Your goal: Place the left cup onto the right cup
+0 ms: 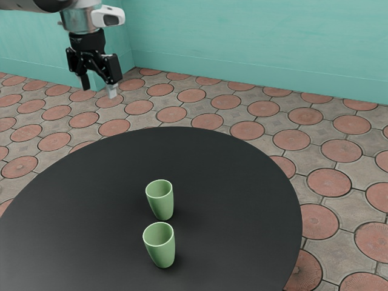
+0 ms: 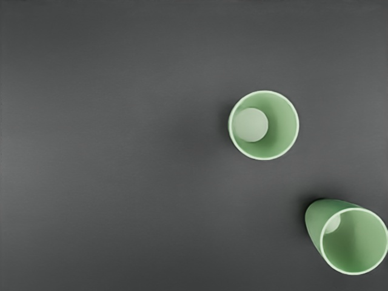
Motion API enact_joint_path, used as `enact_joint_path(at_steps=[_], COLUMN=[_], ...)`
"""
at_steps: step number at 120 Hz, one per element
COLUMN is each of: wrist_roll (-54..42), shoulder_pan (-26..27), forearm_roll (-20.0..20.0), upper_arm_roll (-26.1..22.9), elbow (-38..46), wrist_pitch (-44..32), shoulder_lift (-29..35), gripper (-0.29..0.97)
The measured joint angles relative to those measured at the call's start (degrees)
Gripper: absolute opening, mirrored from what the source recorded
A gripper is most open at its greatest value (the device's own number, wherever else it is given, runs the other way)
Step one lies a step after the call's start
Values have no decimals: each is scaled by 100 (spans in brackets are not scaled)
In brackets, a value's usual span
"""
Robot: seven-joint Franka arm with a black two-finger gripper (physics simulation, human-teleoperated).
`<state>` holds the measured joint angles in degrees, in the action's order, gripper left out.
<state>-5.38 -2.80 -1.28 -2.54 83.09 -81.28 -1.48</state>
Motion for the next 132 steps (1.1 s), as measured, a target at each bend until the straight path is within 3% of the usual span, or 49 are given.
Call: enact_joint_path(at_steps=[53,132], wrist_roll=[-4,48], shoulder_pan=[-26,-63], forearm_roll=[9,-1], upper_arm_roll=[-1,35], elbow=[32,45], wrist_pitch=[-179,-753], shoulder_lift=[-71,-841], gripper=[68,68])
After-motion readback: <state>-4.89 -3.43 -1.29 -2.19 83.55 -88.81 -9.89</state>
